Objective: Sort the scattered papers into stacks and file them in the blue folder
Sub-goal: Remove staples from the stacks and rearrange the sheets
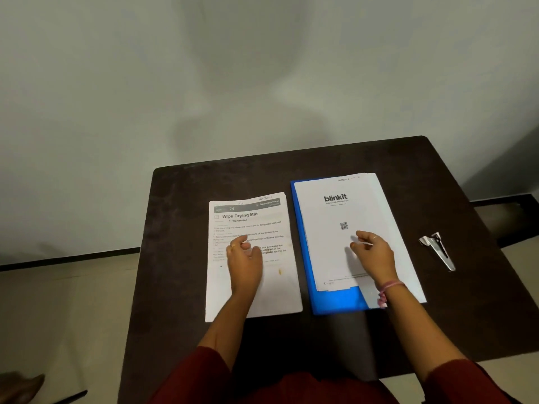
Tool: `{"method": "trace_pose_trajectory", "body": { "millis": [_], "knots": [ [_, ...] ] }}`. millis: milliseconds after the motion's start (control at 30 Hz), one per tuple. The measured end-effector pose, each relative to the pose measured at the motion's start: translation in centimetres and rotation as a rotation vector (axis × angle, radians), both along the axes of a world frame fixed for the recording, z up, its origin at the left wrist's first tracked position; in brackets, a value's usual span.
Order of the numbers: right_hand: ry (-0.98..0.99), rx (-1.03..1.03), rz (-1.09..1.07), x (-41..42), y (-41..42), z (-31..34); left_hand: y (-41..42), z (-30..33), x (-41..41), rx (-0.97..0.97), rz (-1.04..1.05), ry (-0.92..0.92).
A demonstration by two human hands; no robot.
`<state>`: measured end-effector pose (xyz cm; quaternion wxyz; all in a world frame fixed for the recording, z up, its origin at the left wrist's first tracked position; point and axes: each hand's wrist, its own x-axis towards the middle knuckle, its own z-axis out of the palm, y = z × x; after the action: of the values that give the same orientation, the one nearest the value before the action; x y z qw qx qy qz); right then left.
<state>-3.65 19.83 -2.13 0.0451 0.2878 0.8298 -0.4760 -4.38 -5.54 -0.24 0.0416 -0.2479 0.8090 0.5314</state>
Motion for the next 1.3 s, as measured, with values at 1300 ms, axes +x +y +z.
{"method": "trace_pose_trajectory", "body": {
  "millis": [1300],
  "knots": [
    [-0.115, 0.068, 0.082, -7.9, 10.9, -3.6, 15.7, -4.0, -5.9, -0.166, -0.068, -0.331]
  ]
}}
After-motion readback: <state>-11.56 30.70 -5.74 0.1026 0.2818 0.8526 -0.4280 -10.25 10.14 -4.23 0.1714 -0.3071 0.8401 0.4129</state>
